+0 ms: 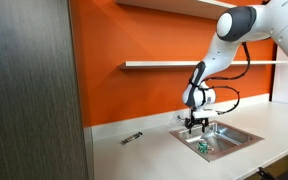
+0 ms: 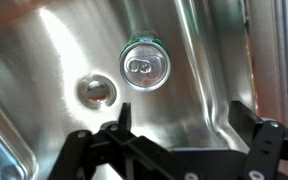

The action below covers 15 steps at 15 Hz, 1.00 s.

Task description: Place the soda can inside the sink

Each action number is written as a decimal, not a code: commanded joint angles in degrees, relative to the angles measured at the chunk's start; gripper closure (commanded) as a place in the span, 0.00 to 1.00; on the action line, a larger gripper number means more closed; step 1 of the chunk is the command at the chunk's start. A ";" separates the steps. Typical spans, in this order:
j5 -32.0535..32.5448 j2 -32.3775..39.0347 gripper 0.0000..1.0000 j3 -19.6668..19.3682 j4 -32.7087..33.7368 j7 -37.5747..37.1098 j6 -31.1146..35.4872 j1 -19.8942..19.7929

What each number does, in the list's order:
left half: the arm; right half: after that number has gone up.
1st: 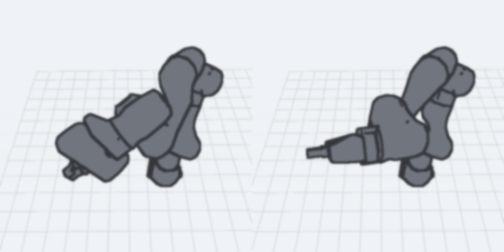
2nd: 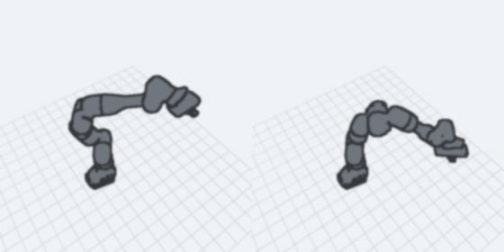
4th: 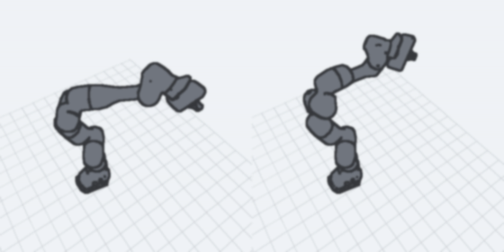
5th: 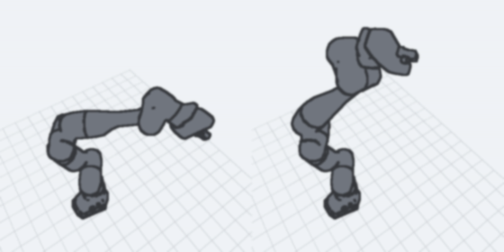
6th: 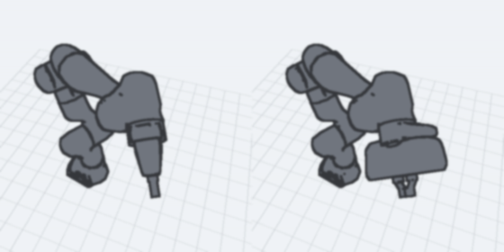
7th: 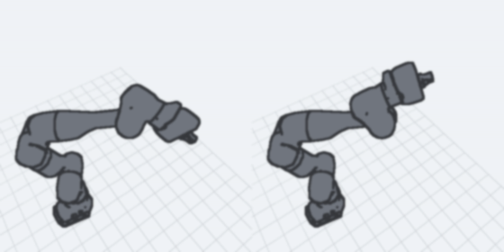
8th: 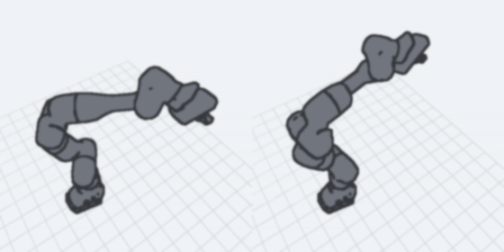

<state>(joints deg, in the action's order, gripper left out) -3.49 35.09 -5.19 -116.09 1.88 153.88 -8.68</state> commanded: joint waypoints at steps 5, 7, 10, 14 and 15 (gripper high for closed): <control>3.14 -8.03 0.00 -0.34 -8.13 0.10 -1.31 1.83; 3.26 -9.69 0.00 -0.40 -10.40 -0.09 -1.25 2.18; 3.43 -12.59 0.00 -0.54 -14.32 -0.43 -0.85 2.76; 3.33 -16.96 0.00 -0.33 -19.92 -0.63 -0.67 3.39; 4.52 -18.01 0.00 -1.31 -21.33 -2.06 -0.22 4.39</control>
<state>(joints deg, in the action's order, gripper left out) -1.38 22.54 -5.22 -131.95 1.92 153.88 -5.90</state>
